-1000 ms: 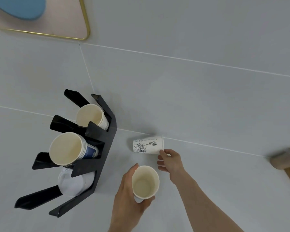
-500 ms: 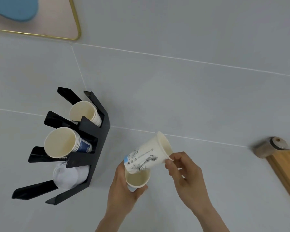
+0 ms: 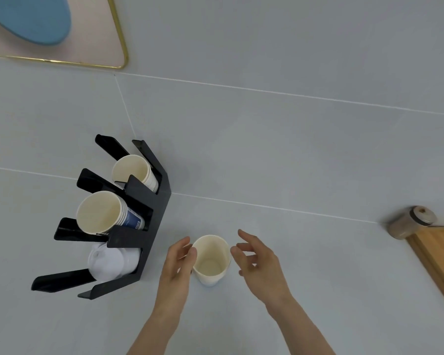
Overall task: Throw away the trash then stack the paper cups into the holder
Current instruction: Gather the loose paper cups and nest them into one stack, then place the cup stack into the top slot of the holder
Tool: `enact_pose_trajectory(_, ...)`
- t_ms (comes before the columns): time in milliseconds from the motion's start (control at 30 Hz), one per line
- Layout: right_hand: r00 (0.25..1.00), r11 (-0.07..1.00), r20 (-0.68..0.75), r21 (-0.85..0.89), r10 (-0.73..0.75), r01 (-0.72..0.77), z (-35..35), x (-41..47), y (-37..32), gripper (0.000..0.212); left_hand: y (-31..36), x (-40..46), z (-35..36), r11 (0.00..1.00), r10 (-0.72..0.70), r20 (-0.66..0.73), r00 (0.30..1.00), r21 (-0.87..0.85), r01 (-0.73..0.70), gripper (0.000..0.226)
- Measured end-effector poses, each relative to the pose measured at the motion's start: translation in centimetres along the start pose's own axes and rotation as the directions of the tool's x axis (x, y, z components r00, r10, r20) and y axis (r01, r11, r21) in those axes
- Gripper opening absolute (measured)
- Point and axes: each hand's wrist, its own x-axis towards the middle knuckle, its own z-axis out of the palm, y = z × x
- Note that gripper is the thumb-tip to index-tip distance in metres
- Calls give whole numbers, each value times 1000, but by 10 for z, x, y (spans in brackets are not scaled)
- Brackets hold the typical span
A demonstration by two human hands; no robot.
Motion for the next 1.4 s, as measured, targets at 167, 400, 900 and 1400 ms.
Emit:
enact_pose_trajectory(167, 992, 985, 59, 120, 116, -122, 17, 19, -1, 28, 5, 1, 0, 999, -53, -26, 998, -13, 53, 24)
enact_pose_trajectory(400, 984, 965, 68, 191, 167, -177, 16, 17, -3, 25, 14, -6, 0, 990, -131, -52, 990, -61, 128, 32)
enact_pose_trajectory(900, 966, 948, 46, 185, 254, -258, 14, -6, -17, 22, 29, -5, -5, 966, -248, -82, 965, 47, 252, 44)
enact_pose_trajectory(1400, 998, 992, 46, 114, 40, -45, -1, -14, -145, 17, 150, 5, -49, 998, -66, 58, 996, 15, 65, 31)
